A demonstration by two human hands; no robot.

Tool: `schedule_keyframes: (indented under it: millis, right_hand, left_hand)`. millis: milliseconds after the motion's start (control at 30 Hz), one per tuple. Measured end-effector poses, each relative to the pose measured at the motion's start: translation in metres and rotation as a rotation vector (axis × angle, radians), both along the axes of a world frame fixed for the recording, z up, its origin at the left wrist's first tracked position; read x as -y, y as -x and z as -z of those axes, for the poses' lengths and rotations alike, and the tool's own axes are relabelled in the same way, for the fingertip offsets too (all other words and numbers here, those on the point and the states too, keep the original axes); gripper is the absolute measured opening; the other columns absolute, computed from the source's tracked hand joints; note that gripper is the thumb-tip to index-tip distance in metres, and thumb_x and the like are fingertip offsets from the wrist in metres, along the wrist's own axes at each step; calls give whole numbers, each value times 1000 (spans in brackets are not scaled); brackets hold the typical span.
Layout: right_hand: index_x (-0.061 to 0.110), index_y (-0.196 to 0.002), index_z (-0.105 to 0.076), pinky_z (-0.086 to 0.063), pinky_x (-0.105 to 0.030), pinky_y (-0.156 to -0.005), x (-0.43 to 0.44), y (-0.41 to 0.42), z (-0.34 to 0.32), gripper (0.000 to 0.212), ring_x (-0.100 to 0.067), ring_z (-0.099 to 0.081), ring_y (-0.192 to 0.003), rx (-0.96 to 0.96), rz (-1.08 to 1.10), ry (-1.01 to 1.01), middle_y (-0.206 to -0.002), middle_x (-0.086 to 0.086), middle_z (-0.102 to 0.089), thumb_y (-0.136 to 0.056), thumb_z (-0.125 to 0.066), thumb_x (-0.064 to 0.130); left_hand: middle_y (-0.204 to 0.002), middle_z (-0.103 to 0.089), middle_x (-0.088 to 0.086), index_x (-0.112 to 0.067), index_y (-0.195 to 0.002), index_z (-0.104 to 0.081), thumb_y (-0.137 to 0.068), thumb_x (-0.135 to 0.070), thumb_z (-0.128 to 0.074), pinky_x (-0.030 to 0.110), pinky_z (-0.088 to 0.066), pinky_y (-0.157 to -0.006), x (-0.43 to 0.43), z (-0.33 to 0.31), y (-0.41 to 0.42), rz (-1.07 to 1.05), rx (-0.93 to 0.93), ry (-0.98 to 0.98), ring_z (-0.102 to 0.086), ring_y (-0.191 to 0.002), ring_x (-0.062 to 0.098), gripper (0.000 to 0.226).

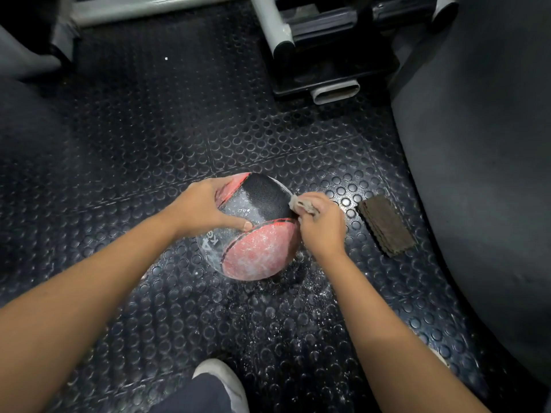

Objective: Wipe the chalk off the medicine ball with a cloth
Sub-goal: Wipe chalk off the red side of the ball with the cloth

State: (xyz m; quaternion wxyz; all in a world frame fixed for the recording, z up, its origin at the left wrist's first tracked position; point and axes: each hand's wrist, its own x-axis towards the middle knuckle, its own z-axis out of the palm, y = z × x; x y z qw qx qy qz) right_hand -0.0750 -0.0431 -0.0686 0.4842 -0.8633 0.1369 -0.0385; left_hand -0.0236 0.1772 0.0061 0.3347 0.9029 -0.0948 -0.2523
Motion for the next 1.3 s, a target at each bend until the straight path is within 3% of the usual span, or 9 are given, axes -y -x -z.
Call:
schedule_keyframes:
  millis: [100, 267, 367, 500, 667, 800, 933, 1133, 1300]
  right_hand:
    - [21, -93, -76, -56, -29, -77, -9, 14, -7, 28, -5, -63, -86, 18, -65, -39, -96, 27, -63, -83, -66, -3]
    - [24, -85, -76, -56, -40, -73, 6, 17, 5, 33, -9, -63, -83, -38, 2, -14, -95, 21, -65, -82, -62, -5]
    - [21, -85, -77, -55, -38, -75, -3, -4, -7, 23, -10, -62, -85, 8, -17, -20, -94, 20, -64, -84, -65, 1]
    - [21, -90, -77, -56, -37, -76, -10, 12, -9, 30, -9, -65, -87, 31, -84, -39, -94, 26, -64, -81, -64, -4]
    - [26, -82, -75, -57, -44, -72, 10, 10, 15, 24, -14, -65, -82, -93, 30, -28, -93, 19, -67, -85, -65, 4]
    - [21, -86, -76, -56, -42, -78, -5, -5, 0, 18, -12, -65, -87, 2, -9, -121, -94, 21, -66, -85, -66, 6]
    - [29, -80, -73, -57, -42, -78, 3, 18, 7, 28, -8, -65, -87, -58, -35, -162, -92, 23, -67, -85, -66, 3]
    - [25, -81, -72, -56, -47, -76, -2, -10, 12, 16, -15, -67, -84, -56, 16, -198, -90, 15, -69, -85, -66, 11]
    - [28, -81, -73, -57, -38, -78, -2, 17, 3, 29, -9, -66, -86, -52, -71, -202, -93, 17, -69, -84, -66, 1]
  left_hand:
    - [-110, -65, -26, -45, -125, -55, -54, -43, -92, 27, -47, -98, -6, -2, -1, -39, -43, 22, -62, -101, -5, 80]
    - [-103, -48, -39, -42, -139, -40, -60, -36, -91, 17, -38, -91, -2, -2, 6, -22, -2, 24, -49, -95, -19, 94]
    - [-107, -52, -27, -28, -142, -45, -61, -37, -90, 19, -37, -88, 0, -3, 4, -31, 5, -14, -54, -100, 0, 93]
    - [-105, -54, -23, -23, -140, -47, -59, -37, -91, 16, -38, -80, -6, -2, 0, -61, -7, -48, -56, -102, 6, 93]
    - [-135, -55, -8, -22, -143, -44, -55, -53, -89, 34, -42, -103, -2, 0, 1, -24, -15, -77, -53, -121, 15, 104]
    - [-123, -59, -14, -25, -137, -49, -59, -46, -89, 35, -44, -103, 0, -2, 1, 4, -3, -55, -57, -112, 8, 91]
    - [-129, -35, -8, -23, -150, -31, -58, -66, -79, 39, -37, -106, -7, -2, -1, 70, 45, -264, -37, -123, 13, 113]
    - [-117, -37, -3, -17, -146, -38, -55, -70, -78, 40, -42, -102, -2, -7, -3, 142, 52, -349, -39, -115, 15, 112]
    - [-116, -37, -3, -13, -146, -37, -51, -62, -85, 32, -42, -97, -8, -8, 3, 126, 38, -318, -41, -111, 15, 117]
